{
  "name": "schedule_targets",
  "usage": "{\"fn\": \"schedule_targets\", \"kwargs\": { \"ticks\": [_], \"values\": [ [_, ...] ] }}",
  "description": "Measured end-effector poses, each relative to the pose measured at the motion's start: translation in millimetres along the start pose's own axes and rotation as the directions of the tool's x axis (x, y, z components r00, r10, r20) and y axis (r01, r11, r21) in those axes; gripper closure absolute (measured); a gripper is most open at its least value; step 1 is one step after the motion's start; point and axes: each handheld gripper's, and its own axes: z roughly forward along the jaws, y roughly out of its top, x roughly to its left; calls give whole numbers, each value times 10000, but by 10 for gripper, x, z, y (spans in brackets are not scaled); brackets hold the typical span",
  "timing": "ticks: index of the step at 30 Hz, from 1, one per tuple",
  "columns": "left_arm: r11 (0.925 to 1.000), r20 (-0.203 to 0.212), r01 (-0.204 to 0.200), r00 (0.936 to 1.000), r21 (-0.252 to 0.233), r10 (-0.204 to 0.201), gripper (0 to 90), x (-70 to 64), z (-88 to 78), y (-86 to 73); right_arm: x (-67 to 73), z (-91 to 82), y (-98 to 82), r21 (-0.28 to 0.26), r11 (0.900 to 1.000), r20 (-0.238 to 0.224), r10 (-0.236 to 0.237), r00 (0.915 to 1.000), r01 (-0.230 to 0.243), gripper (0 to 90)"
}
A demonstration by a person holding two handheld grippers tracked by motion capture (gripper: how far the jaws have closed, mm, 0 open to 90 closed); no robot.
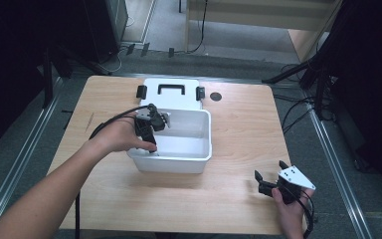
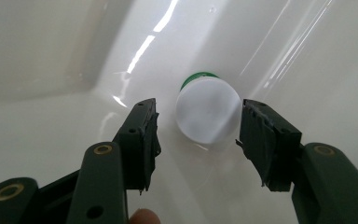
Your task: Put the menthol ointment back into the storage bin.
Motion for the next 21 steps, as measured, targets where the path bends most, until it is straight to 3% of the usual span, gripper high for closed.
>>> {"fn": "schedule_targets", "kwargs": {
  "ticks": [12,21],
  "values": [
    [9959,-137,99,9998,-904,-111,472,-14,-469,-175,2,1,1,28,10000,25,8,10000,-8,65],
    [9938,-397,177,9990,-1097,-222,473,-1,-737,-352,5,2,2,57,10000,25,1,10000,-1,65]
  ]
}}
